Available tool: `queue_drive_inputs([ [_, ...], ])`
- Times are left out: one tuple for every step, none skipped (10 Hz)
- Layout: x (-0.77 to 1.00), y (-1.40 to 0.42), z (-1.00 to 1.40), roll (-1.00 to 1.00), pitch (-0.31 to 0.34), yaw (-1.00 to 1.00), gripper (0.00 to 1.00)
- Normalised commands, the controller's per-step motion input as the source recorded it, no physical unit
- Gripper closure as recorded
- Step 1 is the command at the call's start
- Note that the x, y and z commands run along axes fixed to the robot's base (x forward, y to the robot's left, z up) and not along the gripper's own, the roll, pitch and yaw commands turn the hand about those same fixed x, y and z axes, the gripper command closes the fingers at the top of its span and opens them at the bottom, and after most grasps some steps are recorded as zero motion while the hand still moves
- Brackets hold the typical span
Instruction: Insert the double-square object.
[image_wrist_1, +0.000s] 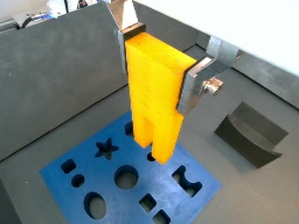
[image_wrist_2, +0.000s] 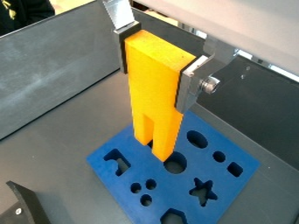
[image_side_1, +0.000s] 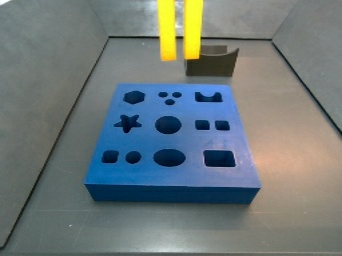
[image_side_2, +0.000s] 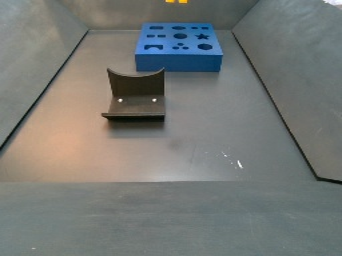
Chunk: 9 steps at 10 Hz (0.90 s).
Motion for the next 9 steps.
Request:
queue_drive_inputs([
  [0.27, -0.07, -0.18, 0.00, 0.000, -0.07, 1.00],
  [0.38, -0.17, -0.50, 0.00, -0.079, -0.15, 1.00],
  [0.46, -0.21, -0.65, 0.00, -0.114, -0.18, 1.00],
  [0.61, -0.23, -0.68, 0.00, -0.030, -0.20, 1.00],
  [0.77, -0.26, -0.58, 0.02, 0.000, -0.24, 1.00],
  [0.73, -0.23, -0.46, 0.09, 0.090, -0.19, 1.00],
  [0.69, -0.23, -0.35, 0.13, 0.170, -0.16, 1.00],
  [0.73, -0.24, -0.23, 0.13, 0.154, -0.13, 1.00],
  [0.80, -0.23, -0.24, 0.14, 0.119, -0.10, 1.00],
])
